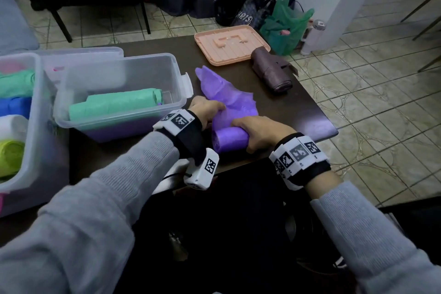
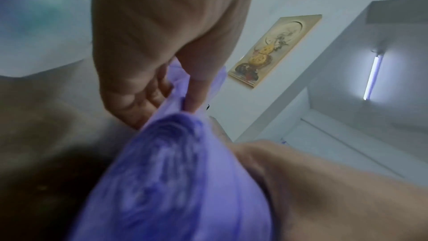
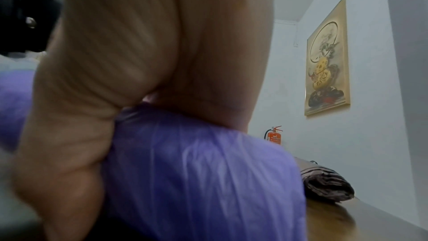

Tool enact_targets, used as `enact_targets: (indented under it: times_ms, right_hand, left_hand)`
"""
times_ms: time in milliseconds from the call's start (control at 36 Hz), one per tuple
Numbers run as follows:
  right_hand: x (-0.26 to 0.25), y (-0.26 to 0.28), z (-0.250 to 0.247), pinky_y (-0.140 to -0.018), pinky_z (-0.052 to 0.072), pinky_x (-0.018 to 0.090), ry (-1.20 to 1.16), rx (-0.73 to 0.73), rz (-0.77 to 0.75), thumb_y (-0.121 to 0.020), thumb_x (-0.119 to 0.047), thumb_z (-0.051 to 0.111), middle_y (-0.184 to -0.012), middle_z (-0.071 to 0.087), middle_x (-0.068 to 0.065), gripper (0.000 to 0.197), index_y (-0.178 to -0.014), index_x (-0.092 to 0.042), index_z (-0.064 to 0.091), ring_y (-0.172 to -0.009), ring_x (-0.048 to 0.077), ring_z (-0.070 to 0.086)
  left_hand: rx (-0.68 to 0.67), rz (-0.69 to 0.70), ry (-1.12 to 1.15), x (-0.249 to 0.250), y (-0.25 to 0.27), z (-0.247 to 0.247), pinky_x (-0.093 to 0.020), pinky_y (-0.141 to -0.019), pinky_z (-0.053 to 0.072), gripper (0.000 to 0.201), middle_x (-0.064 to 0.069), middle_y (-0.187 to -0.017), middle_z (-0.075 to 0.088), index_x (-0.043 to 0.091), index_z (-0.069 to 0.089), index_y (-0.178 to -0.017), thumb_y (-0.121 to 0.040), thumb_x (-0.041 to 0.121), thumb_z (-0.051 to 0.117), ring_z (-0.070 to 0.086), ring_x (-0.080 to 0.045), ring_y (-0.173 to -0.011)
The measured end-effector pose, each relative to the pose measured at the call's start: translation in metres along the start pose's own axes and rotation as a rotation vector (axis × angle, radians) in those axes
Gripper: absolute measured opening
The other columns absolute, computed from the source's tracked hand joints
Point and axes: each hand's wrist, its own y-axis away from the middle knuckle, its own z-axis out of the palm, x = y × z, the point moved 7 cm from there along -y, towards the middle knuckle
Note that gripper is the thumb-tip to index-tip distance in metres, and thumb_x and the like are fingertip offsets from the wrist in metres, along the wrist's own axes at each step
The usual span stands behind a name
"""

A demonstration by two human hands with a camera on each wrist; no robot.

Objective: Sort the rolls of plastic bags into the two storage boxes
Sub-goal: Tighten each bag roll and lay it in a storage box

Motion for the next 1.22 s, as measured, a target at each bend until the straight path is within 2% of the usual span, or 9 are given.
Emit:
enact_targets:
  times_ms: [83, 222, 389, 444, 528, 583, 667, 917, 1222]
  right_hand:
    - [-0.004, 0.003, -0.001, -0.079, 0.032, 0.027, 0.009, -0.007, -0.003, -0.069, -0.004, 0.067, -0.100, 0.058, 0.001, 0.046, -0.110, -0.017, 0.053, -0.099, 0.025, 0.054]
    - [-0.007, 0.000, 0.003, -0.080, 0.032, 0.030, 0.037, -0.036, 0.005, -0.067, -0.005, 0.067, -0.110, 0.062, 0.004, 0.051, -0.113, -0.020, 0.053, -0.104, 0.027, 0.055]
    - [-0.007, -0.003, 0.005, -0.091, 0.041, 0.037, 0.045, -0.068, 0.029, -0.063, -0.006, 0.067, -0.110, 0.064, 0.001, 0.058, -0.116, -0.024, 0.054, -0.103, 0.026, 0.057]
    - [-0.007, -0.004, 0.006, -0.092, 0.044, 0.038, 0.051, -0.092, 0.034, -0.064, -0.005, 0.067, -0.111, 0.063, 0.001, 0.061, -0.120, -0.025, 0.053, -0.104, 0.025, 0.057]
    - [-0.007, -0.005, 0.006, -0.089, 0.045, 0.036, 0.064, -0.112, 0.041, -0.065, -0.006, 0.067, -0.109, 0.062, 0.002, 0.055, -0.116, -0.023, 0.054, -0.104, 0.025, 0.057]
    - [-0.007, -0.005, 0.007, -0.088, 0.044, 0.035, 0.062, -0.119, 0.049, -0.066, -0.006, 0.067, -0.108, 0.062, 0.001, 0.052, -0.114, -0.021, 0.054, -0.103, 0.024, 0.057]
    - [-0.006, -0.005, 0.008, -0.089, 0.044, 0.035, 0.050, -0.130, 0.065, -0.067, -0.005, 0.067, -0.110, 0.061, 0.002, 0.055, -0.117, -0.022, 0.053, -0.104, 0.025, 0.056]
    - [-0.002, -0.005, 0.009, -0.094, 0.039, 0.032, 0.054, -0.108, 0.101, -0.070, -0.008, 0.068, -0.124, 0.053, 0.008, 0.071, -0.133, -0.029, 0.042, -0.116, 0.029, 0.050]
    - [-0.012, -0.003, 0.012, -0.092, 0.045, 0.035, 0.024, -0.096, 0.022, -0.066, -0.007, 0.070, -0.123, 0.059, 0.004, 0.081, -0.137, -0.032, 0.040, -0.114, 0.027, 0.054]
  left_hand:
    - [0.070, 0.070, 0.064, 0.006, -0.007, -0.001, -0.048, -0.084, 0.054, 0.010, -0.021, -0.103, 0.066, 0.001, 0.062, -0.086, -0.078, 0.002, 0.067, 0.067, -0.033, -0.093]
    - [0.170, 0.159, 0.065, 0.018, -0.028, 0.000, -0.046, -0.085, 0.055, 0.027, -0.010, -0.089, 0.071, 0.011, 0.065, -0.071, -0.055, 0.032, 0.064, 0.068, -0.027, -0.090]
    - [0.234, 0.212, 0.195, 0.072, -0.018, -0.013, -0.029, -0.069, 0.043, 0.029, -0.009, -0.082, 0.050, 0.015, 0.043, -0.065, -0.092, 0.012, 0.055, 0.053, -0.022, -0.075]
    - [0.239, 0.227, 0.225, 0.088, -0.012, -0.015, -0.027, -0.078, 0.050, 0.016, -0.010, -0.090, 0.059, 0.003, 0.056, -0.084, -0.090, 0.017, 0.062, 0.061, -0.022, -0.084]
    - [0.260, 0.237, 0.128, 0.109, -0.010, -0.020, -0.036, -0.099, 0.047, 0.064, -0.009, -0.120, 0.056, -0.003, 0.044, -0.127, -0.081, 0.033, 0.070, 0.056, -0.020, -0.110]
    - [0.310, 0.247, -0.012, 0.119, -0.010, -0.022, -0.039, -0.105, 0.041, 0.083, -0.011, -0.133, 0.043, 0.000, 0.035, -0.135, -0.071, 0.038, 0.071, 0.047, -0.024, -0.122]
    - [0.374, 0.401, -0.409, 0.130, 0.003, -0.015, -0.039, -0.107, 0.036, 0.062, -0.014, -0.143, 0.032, 0.006, 0.036, -0.137, -0.083, 0.023, 0.062, 0.037, -0.030, -0.130]
    - [-0.183, 0.399, -1.244, 0.039, -0.002, 0.042, -0.034, -0.104, 0.036, 0.047, -0.017, -0.143, 0.043, 0.001, 0.040, -0.139, -0.098, 0.025, 0.042, 0.042, -0.030, -0.130]
    - [-0.320, 0.428, -1.388, -0.010, -0.015, 0.035, -0.042, -0.119, 0.006, 0.064, -0.015, -0.158, -0.008, 0.012, 0.002, -0.151, -0.101, 0.036, 0.034, -0.006, -0.028, -0.146]
